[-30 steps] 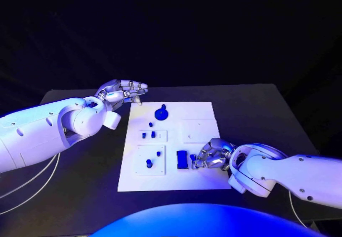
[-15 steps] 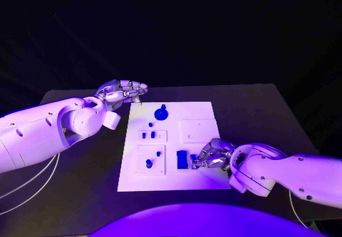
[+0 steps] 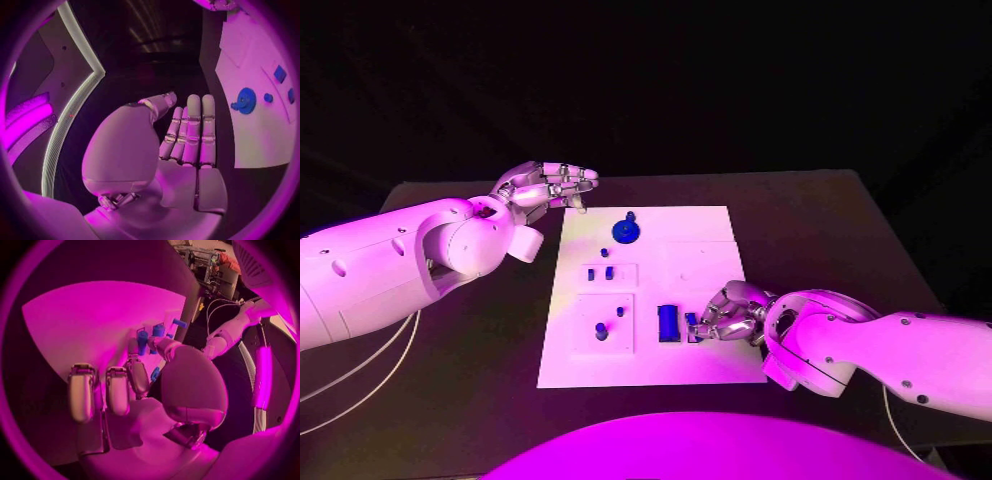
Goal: Assemble the parts on the task board
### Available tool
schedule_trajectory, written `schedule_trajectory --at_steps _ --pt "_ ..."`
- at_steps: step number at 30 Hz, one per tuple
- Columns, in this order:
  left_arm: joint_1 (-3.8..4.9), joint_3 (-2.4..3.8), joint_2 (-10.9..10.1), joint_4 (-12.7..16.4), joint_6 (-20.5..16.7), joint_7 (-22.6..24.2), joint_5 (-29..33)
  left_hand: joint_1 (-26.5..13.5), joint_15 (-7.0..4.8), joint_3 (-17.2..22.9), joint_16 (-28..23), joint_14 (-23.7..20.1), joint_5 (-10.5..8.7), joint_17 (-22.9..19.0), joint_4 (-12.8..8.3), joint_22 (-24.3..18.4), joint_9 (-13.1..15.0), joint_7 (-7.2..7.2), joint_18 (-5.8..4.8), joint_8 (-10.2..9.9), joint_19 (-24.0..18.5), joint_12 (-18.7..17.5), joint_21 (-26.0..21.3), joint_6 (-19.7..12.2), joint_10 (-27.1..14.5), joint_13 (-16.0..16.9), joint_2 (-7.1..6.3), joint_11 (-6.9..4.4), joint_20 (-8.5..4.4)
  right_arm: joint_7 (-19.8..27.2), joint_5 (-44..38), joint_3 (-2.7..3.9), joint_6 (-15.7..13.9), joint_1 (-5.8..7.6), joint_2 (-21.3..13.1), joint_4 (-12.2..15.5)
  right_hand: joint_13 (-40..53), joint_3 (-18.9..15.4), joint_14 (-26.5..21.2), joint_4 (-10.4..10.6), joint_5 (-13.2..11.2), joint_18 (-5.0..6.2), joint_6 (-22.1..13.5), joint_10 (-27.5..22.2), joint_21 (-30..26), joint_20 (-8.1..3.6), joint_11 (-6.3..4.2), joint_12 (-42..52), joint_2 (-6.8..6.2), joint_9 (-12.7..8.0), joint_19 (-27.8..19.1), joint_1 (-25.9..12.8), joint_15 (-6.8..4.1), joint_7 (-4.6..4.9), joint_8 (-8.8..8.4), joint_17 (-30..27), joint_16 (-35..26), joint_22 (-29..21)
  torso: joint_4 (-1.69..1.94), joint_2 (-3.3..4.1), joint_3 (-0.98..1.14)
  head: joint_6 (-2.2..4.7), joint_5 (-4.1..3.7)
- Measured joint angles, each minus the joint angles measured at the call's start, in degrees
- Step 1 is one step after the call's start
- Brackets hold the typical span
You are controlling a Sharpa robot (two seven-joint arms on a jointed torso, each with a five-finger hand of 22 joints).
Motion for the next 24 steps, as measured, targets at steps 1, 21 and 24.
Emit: schedule_trajectory --at_steps 1,21,24 --pt "0.00 0.00 0.0 0.0 0.0 0.0 0.0 0.0 0.00 0.0 0.0 0.0 0.00 0.0 0.0 0.0 0.0 0.00 0.00 0.0 0.0 0.0 0.0 0.0 0.0 0.0 0.00 0.00 0.00 0.0 0.0 0.00 0.0 0.00 0.0 0.0 0.0 -0.1 0.0 0.1 0.0 0.00 0.0 0.0 0.0 0.00 0.00 0.0 -0.01 0.0 0.0 -0.4 0.00 0.00 0.00 0.0 0.0 0.0 0.00 0.00 0.00 0.00 -0.02" --pt "0.00 0.00 -0.1 0.0 0.0 -0.1 0.0 -0.2 0.00 0.0 0.0 0.0 0.00 0.0 0.0 0.0 0.0 0.00 0.00 0.0 0.0 0.0 -0.2 0.0 0.0 0.0 0.15 0.00 0.00 -0.1 -0.5 -0.01 0.2 0.00 0.6 -0.4 0.0 -4.4 0.0 1.9 -7.7 0.00 0.0 0.0 0.0 0.00 0.00 0.0 -0.03 -0.6 0.0 -4.4 0.00 0.01 -0.34 0.0 0.0 0.0 -0.01 0.01 0.02 0.00 0.04" --pt "0.00 -0.01 -0.1 0.0 0.0 -0.1 0.0 -0.2 0.00 0.0 0.0 0.0 0.00 0.0 0.0 0.0 0.0 0.00 0.00 0.0 0.0 0.0 -0.2 0.0 0.0 0.0 0.15 0.00 0.00 0.0 -0.6 0.00 0.4 0.00 0.5 -0.4 0.0 -5.0 0.0 1.8 -8.1 0.00 0.0 0.0 0.0 0.00 0.00 0.0 -0.03 -0.7 0.0 -4.4 0.00 0.00 -0.35 0.0 0.0 0.0 -0.01 0.01 0.02 0.00 0.04"
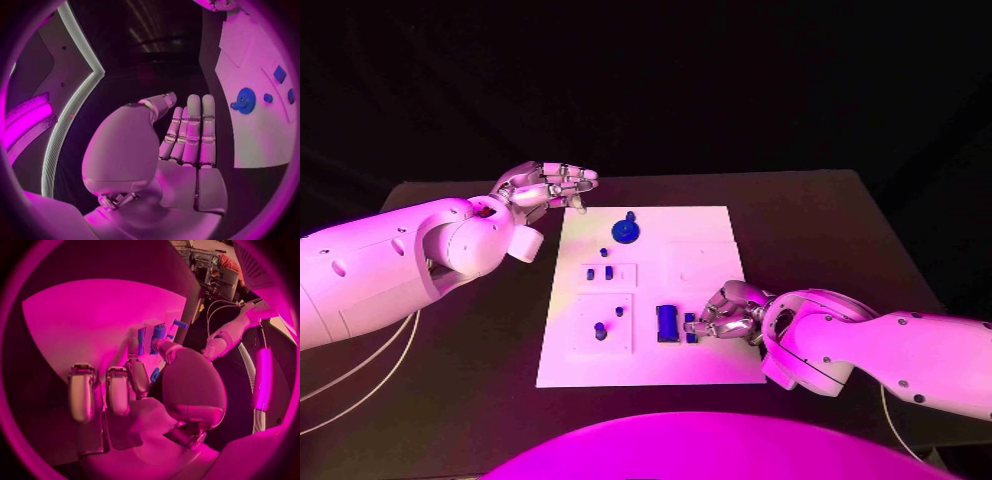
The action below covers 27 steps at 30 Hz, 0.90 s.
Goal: Assemble the parts on the task board
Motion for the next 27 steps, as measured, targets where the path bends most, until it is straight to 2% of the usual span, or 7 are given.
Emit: schedule_trajectory --at_steps 4,8,12,16,18,23,27 --pt "0.00 0.00 0.0 0.0 0.0 0.0 0.0 0.0 0.00 0.0 0.0 0.0 0.00 0.0 0.0 0.0 0.0 0.00 0.00 0.0 0.0 0.0 0.0 0.0 0.0 0.0 0.00 0.00 0.00 0.1 -0.1 0.01 0.4 0.00 -0.3 0.1 0.0 -0.5 0.0 -0.9 -0.5 0.00 0.0 0.0 0.0 0.00 0.00 0.0 0.64 -0.1 0.0 1.2 0.00 0.00 -0.09 0.0 0.0 0.0 0.00 -0.01 0.00 0.00 0.00" --pt "0.00 0.00 -0.1 0.0 0.0 -0.1 0.0 0.0 0.00 0.0 0.0 0.0 0.00 0.0 0.0 0.0 0.0 0.00 0.00 0.0 0.0 0.0 0.0 0.0 0.0 0.0 0.00 0.00 0.00 0.3 -0.3 0.01 0.9 0.00 -0.7 0.1 0.0 0.6 0.0 -3.2 -2.7 0.00 0.0 0.0 0.0 0.00 0.00 0.0 0.70 -0.1 0.0 4.9 0.00 0.00 -0.09 0.0 0.0 0.0 -0.01 0.00 0.01 0.00 0.06" --pt "0.00 0.00 -0.1 0.0 0.0 -0.1 0.0 0.0 0.00 0.0 0.0 0.0 0.00 0.0 0.0 0.0 0.0 0.00 0.00 0.0 0.0 0.0 0.0 0.0 0.0 0.0 0.00 0.00 0.00 0.5 -0.7 0.01 1.2 0.00 -1.1 0.1 0.0 0.5 0.0 -4.2 -0.1 0.00 0.0 0.0 0.0 0.00 0.00 -0.2 0.16 -0.1 0.0 5.8 0.00 0.00 -0.09 0.0 0.0 0.0 -0.03 -0.01 0.02 0.00 0.07" --pt "0.00 0.00 -0.1 0.0 0.0 -0.1 0.0 0.0 0.00 0.0 0.0 0.0 0.00 0.0 0.0 0.0 0.0 0.00 0.00 0.0 0.0 0.0 0.0 0.0 0.0 0.0 0.00 0.00 0.00 1.1 -1.0 0.00 1.2 0.01 -1.9 0.1 0.0 0.1 0.0 -4.7 0.1 0.00 -0.1 0.0 -0.8 0.00 0.00 -0.7 -0.15 -0.2 0.0 6.1 0.00 0.07 -0.42 0.0 0.0 0.0 -0.06 -0.01 0.02 0.00 0.03" --pt "0.00 0.00 -0.1 0.0 0.0 -0.1 0.0 0.0 0.00 0.0 0.0 0.0 0.00 0.0 0.0 0.0 0.0 0.00 0.00 0.0 0.0 0.0 0.0 0.0 0.0 0.0 0.00 0.00 0.00 1.9 -1.0 -0.03 1.0 0.19 -2.5 0.0 0.0 -0.6 0.0 -4.6 0.1 0.00 -0.8 -0.3 -1.5 0.00 0.34 -1.2 -0.16 -0.4 0.0 6.1 0.00 0.75 -0.99 0.0 -0.3 0.0 -0.06 -0.03 0.05 0.00 0.03" --pt "-0.01 0.00 0.0 0.0 -0.2 0.5 0.2 -1.3 0.00 0.0 0.0 0.0 0.00 0.0 0.0 -0.3 0.1 -0.21 0.00 0.0 -0.2 0.4 -0.5 -0.2 0.0 0.0 -0.01 0.00 0.22 7.1 0.3 0.00 -0.3 2.06 -4.0 -1.2 0.0 -2.9 0.1 -4.5 0.1 0.00 -3.7 -1.5 -4.9 0.43 1.45 -3.0 -0.33 -1.3 0.0 6.2 0.53 2.20 -3.17 0.0 -1.2 0.0 -0.08 -0.16 0.03 0.26 -0.13" --pt "-0.11 0.00 0.2 -0.1 -0.6 1.5 0.7 -2.4 0.21 -1.1 0.0 -0.2 0.00 0.0 1.1 -1.1 0.2 -0.09 0.00 0.1 -0.2 1.1 -1.6 -0.3 0.0 0.0 -0.31 0.00 0.22 14.8 4.1 0.25 -2.1 4.57 -4.5 -4.4 -0.6 -3.9 0.0 -4.9 4.2 0.17 -5.5 -4.1 -11.7 1.26 2.55 -7.8 -0.65 -1.9 0.0 7.2 1.53 3.25 -4.66 0.0 -3.2 0.0 -0.16 -0.39 -0.07 0.98 -0.42"
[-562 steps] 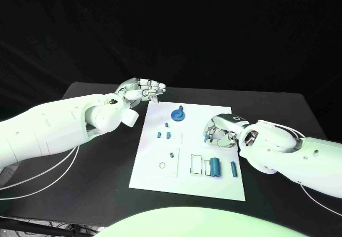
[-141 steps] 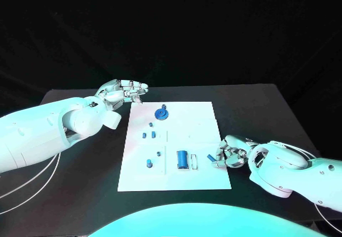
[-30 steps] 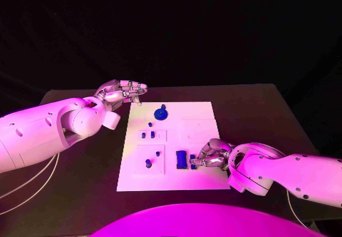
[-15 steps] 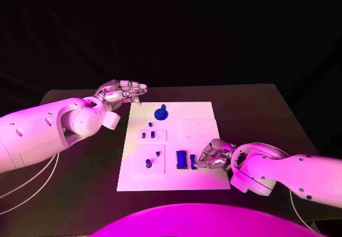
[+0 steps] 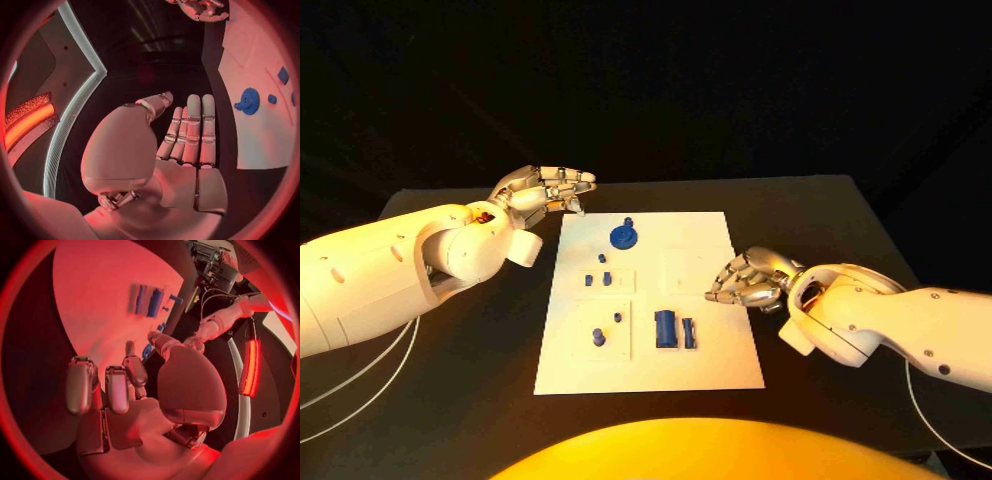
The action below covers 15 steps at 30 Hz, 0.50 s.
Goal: Assemble the parts on the task board
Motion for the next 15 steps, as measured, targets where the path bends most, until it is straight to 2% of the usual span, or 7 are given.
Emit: schedule_trajectory --at_steps 4,5,6,7,10,13,15 --pt "-0.32 -0.03 0.6 -0.3 -1.0 1.4 0.8 -1.0 0.22 -1.3 -0.3 -1.8 0.00 -0.1 1.3 -1.6 0.3 -0.13 0.00 0.5 -0.4 0.6 -2.4 -0.3 0.8 0.0 -0.09 -0.30 0.42 9.4 7.0 0.18 -1.5 2.34 0.9 -5.5 -9.0 -0.3 -0.6 -0.5 -0.3 3.42 -2.5 -8.6 -18.1 1.48 1.24 -14.7 1.18 -0.4 -2.7 3.0 1.28 1.22 -1.32 -2.8 -8.0 0.0 -0.09 -0.51 -0.20 0.98 -0.20" --pt "-0.41 -0.03 0.8 -0.5 -1.3 1.8 1.0 -1.1 0.35 -1.6 -1.2 -3.1 0.00 -0.5 1.6 -2.3 0.4 -0.13 0.00 0.8 -1.1 0.8 -3.8 -0.3 1.2 0.0 -0.14 -0.29 0.61 11.4 8.9 0.29 -1.8 2.72 1.4 -7.1 -13.0 -0.1 -2.7 -0.8 -0.9 4.66 -3.3 -12.4 -26.6 1.86 1.77 -20.7 1.42 -0.5 -5.5 3.9 1.84 1.60 -1.74 -7.0 -12.5 -0.4 -0.11 -0.67 -0.26 1.27 -0.22" --pt "-0.49 -0.04 1.0 -0.7 -1.7 2.1 1.2 -1.1 0.57 -1.9 -2.5 -4.9 0.00 -1.2 1.9 -3.5 0.5 -0.13 -0.02 0.9 -2.0 0.8 -5.8 -0.3 1.7 0.0 -0.15 -0.21 0.88 13.4 10.8 0.41 -2.0 3.07 1.9 -8.7 -16.5 0.3 -6.1 -1.2 -1.5 6.59 -4.2 -15.7 -39.4 2.40 2.39 -25.3 1.64 -0.6 -9.6 5.1 2.40 2.16 -2.22 -12.5 -18.7 -3.0 -0.15 -0.91 -0.36 1.72 -0.23" --pt "-0.58 -0.05 1.4 -1.0 -2.1 2.6 1.5 -1.1 0.76 -2.2 -3.6 -6.2 0.00 -1.7 2.2 -4.4 0.6 -0.12 -0.01 1.1 -2.5 0.8 -7.2 -0.3 2.0 0.0 -0.15 -0.12 1.06 15.8 13.3 0.55 -2.1 3.43 2.7 -10.8 -18.3 0.5 -8.2 -1.5 -1.8 7.28 -4.8 -17.2 -46.2 2.79 2.74 -27.2 1.78 -0.8 -11.6 5.7 2.74 2.53 -2.42 -16.1 -22.7 -5.3 -0.17 -1.08 -0.43 2.09 -0.23" --pt "-0.75 -0.05 2.3 -1.9 -3.3 3.8 2.2 -1.1 1.60 -2.8 -9.0 -10.4 0.00 -4.1 3.0 -8.2 0.9 -0.12 -0.01 1.6 -5.0 0.6 -13.7 -0.3 3.7 -0.3 -0.14 -0.07 2.31 20.9 19.1 0.79 -2.2 3.90 4.8 -15.8 -23.4 0.9 -14.4 -1.7 -2.5 7.46 -6.2 -20.5 -54.6 3.72 3.48 -31.3 1.73 -1.2 -14.4 6.6 3.62 3.23 -2.60 -25.3 -34.2 -10.4 -0.22 -1.65 -0.63 3.52 -0.01" --pt "-0.95 -0.05 3.7 -3.9 -4.8 5.1 3.2 -1.0 2.47 -2.8 -17.6 -11.9 0.00 -7.1 4.3 -14.2 1.2 -0.22 -0.01 2.2 -6.3 -3.0 -23.0 -0.8 5.6 -0.4 -0.16 0.23 3.93 25.6 25.1 1.07 -2.0 4.11 7.6 -21.5 -32.8 2.8 -20.5 -1.3 -3.1 7.45 -7.3 -23.3 -61.3 5.40 4.75 -38.7 1.90 -2.0 -18.6 7.7 5.28 4.06 -3.28 -30.7 -43.6 -16.8 -0.29 -2.19 -0.72 4.87 0.31" --pt "-1.08 -0.04 4.8 -5.5 -5.9 6.0 4.0 -0.9 2.82 -3.0 -20.7 -12.2 0.00 -8.0 4.4 -16.2 1.2 -0.22 -0.01 2.2 -6.3 -4.6 -25.9 -0.8 6.0 -0.4 -0.33 0.41 4.50 28.4 28.8 1.28 -1.5 4.22 9.5 -25.3 -38.9 4.0 -23.4 -1.2 -3.9 7.45 -7.3 -23.2 -64.8 6.38 5.45 -42.9 1.85 -2.7 -20.6 8.3 6.34 4.26 -3.90 -34.1 -48.7 -20.6 -0.34 -2.53 -0.73 5.57 0.51"
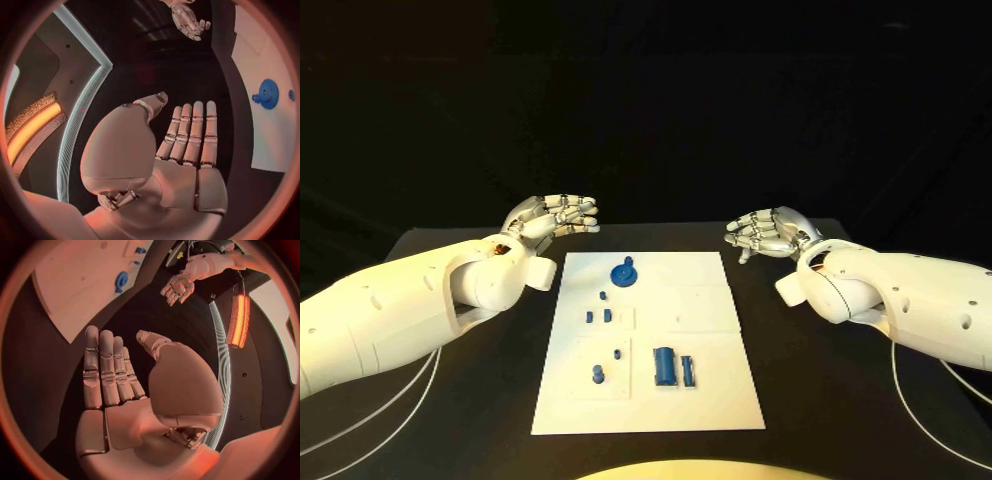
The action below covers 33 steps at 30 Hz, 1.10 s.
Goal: Assemble the parts on the task board
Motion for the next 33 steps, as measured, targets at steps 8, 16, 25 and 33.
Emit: schedule_trajectory --at_steps 8,16,25,33 --pt "-0.85 0.01 4.5 -6.4 -4.0 3.0 2.8 1.5 3.72 -3.1 -20.9 -4.4 0.00 -4.8 1.7 -10.4 -3.8 -0.55 -0.95 -2.7 -3.1 -14.7 -15.1 -2.4 0.8 -0.1 0.79 2.50 1.53 7.2 9.7 0.47 3.3 -0.14 7.0 -12.1 -21.1 1.0 -3.1 -0.8 -3.3 0.00 1.3 3.0 -3.0 3.53 2.10 -12.0 0.83 -3.4 -5.9 0.8 3.10 1.29 -4.89 -13.7 -18.8 -16.7 -0.27 -1.40 0.15 2.13 1.04" --pt "-1.13 0.01 4.7 -6.4 -5.4 3.5 3.2 -14.0 -3.10 -19.2 -34.5 -27.4 -3.46 -7.6 -3.4 -17.2 -12.7 -7.11 -6.31 -12.3 -23.9 -23.2 -22.4 -27.2 -27.4 -2.2 7.52 -4.81 -8.16 8.1 11.3 1.10 3.6 -0.61 7.5 -12.5 -31.5 -16.9 -31.6 -5.3 -9.6 -5.27 -26.1 -22.6 -5.0 -3.23 -2.68 -18.6 8.39 -15.0 -38.3 -13.7 -0.21 -5.30 -13.74 -30.8 -29.3 -41.1 -0.27 -1.61 0.31 2.85 1.22" --pt "-2.49 0.39 2.8 1.7 -10.6 3.8 3.0 -50.7 -6.90 -27.4 -39.9 -39.0 -5.22 -8.9 -6.3 -20.3 -17.1 -10.50 -8.52 -17.0 -35.9 -26.4 -25.5 -40.7 -43.0 -3.3 10.92 -8.91 -13.48 9.1 13.6 4.50 -0.8 -3.57 5.7 -2.6 -34.5 -26.2 -53.6 -7.5 -12.7 -8.09 -41.7 -47.9 -6.1 -7.39 -5.57 -20.6 12.20 -20.8 -57.4 -53.3 -2.36 -8.99 -17.84 -38.4 -33.1 -51.2 0.55 -1.61 0.90 6.43 0.86" --pt "-4.18 0.83 0.5 11.9 -21.3 5.2 2.3 -71.0 -7.72 -29.1 -40.9 -41.4 -5.48 -9.1 -7.2 -21.0 -18.1 -11.17 -8.52 -17.9 -38.3 -27.1 -25.9 -43.7 -46.4 -3.6 11.73 -9.93 -14.76 12.1 18.5 8.21 -9.1 -7.00 3.7 9.3 -35.2 -28.2 -58.5 -8.0 -13.2 -8.98 -45.1 -53.7 -6.3 -8.44 -6.26 -21.0 13.06 -22.1 -61.7 -66.9 -2.98 -9.85 -18.67 -40.2 -33.8 -53.5 1.26 -1.66 1.43 8.83 0.66"
